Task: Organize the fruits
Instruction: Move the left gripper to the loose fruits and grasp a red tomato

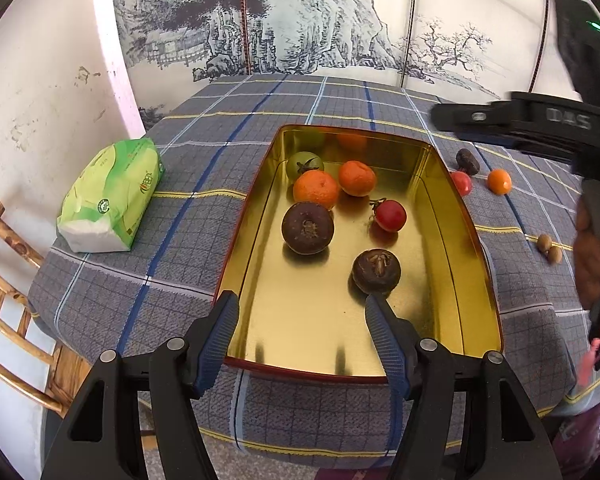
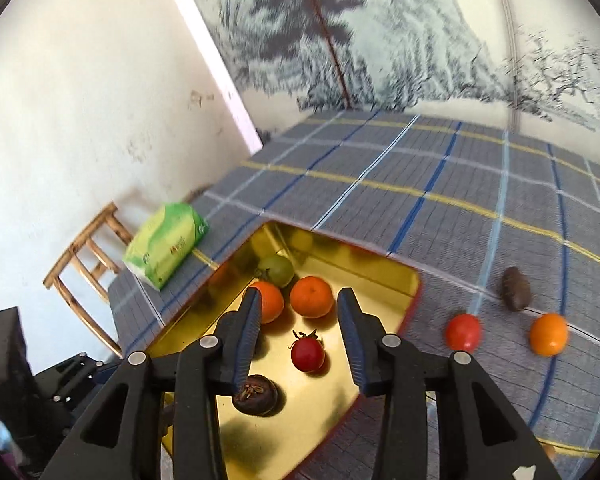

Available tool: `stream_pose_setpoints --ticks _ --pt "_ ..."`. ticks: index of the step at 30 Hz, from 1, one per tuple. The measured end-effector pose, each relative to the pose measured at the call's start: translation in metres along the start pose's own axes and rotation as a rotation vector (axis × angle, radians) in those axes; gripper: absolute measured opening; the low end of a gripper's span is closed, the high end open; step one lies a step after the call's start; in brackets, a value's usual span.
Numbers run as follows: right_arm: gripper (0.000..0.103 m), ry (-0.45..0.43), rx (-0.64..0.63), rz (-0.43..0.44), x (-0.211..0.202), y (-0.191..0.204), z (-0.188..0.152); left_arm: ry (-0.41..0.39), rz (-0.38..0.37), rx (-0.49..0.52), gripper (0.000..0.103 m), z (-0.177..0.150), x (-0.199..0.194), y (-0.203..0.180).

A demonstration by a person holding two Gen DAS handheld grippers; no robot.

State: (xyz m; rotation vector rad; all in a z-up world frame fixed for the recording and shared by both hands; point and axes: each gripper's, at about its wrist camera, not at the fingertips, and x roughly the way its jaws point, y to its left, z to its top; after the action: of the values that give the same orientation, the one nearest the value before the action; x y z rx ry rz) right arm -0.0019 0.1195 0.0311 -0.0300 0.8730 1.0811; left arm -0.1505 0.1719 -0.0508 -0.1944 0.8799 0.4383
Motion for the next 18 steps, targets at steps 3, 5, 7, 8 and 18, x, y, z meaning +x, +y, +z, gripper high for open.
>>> stream_pose_setpoints --ticks 3,5,7,8,18 --pt "0.04 -0.025 0.019 -0.005 -0.019 -0.008 -0.008 -0.002 0.002 0.004 0.067 0.0 -0.002 -0.003" --pt "0.041 -0.034 0.024 -0.023 -0.032 -0.014 -0.018 -0.003 0.003 0.008 0.068 0.001 -0.004 -0.006" --pt "0.042 -0.043 0.018 -0.057 -0.046 -0.021 -0.03 -0.006 0.006 0.015 0.069 0.001 -0.007 -0.011" --pt "0.043 -0.049 0.012 -0.082 -0.054 -0.026 -0.036 -0.008 0.007 0.021 0.069 0.001 -0.009 -0.013" --pt "0.052 -0.083 0.064 -0.359 -0.12 -0.105 -0.097 -0.025 0.01 0.083 0.071 0.007 -0.025 -0.045"
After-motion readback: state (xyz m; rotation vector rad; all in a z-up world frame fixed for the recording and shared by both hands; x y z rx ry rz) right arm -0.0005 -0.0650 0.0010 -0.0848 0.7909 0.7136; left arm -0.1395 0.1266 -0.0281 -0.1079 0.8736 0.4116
